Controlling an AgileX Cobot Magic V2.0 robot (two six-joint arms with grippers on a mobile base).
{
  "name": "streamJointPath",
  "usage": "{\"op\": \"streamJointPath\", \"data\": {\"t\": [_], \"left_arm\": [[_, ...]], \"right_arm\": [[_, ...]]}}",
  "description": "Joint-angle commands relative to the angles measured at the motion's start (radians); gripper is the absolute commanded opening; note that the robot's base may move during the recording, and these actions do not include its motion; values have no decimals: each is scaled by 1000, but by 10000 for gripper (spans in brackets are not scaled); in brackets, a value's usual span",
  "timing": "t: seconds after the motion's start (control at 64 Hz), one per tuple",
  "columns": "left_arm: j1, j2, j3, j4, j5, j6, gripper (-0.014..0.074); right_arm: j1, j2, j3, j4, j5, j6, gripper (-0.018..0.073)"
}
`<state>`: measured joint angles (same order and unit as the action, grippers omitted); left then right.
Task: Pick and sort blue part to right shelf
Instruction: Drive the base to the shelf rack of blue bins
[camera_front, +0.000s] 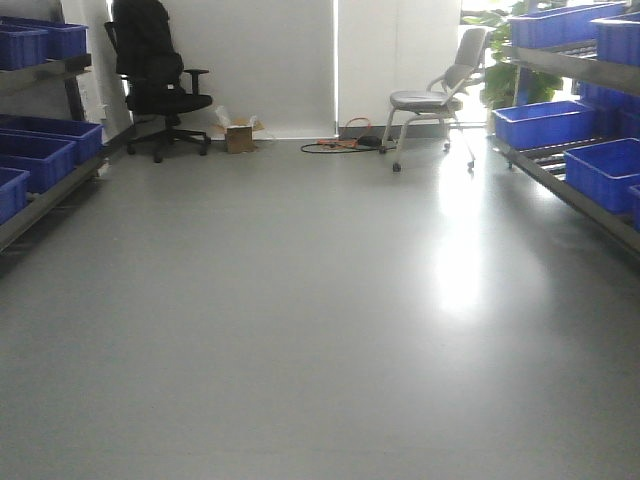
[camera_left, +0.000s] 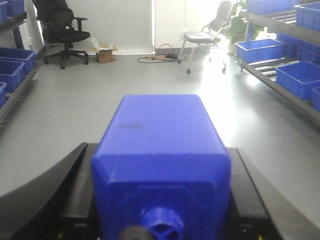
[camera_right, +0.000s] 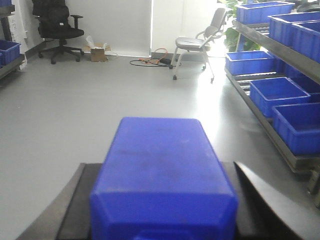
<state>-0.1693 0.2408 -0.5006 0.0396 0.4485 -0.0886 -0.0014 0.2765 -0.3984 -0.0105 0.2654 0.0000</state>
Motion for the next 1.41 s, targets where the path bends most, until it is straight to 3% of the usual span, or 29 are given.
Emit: {"op": "streamJointPath", "data": {"t": [0.0,1.39], "left_arm": [[2,15,-28,2,-90,-5,333],[2,15,-28,2,-90,-5,333]], "right_arm": [[-4,8,-31,-2,-96,-8,421],[-4,8,-31,-2,-96,-8,421]]}}
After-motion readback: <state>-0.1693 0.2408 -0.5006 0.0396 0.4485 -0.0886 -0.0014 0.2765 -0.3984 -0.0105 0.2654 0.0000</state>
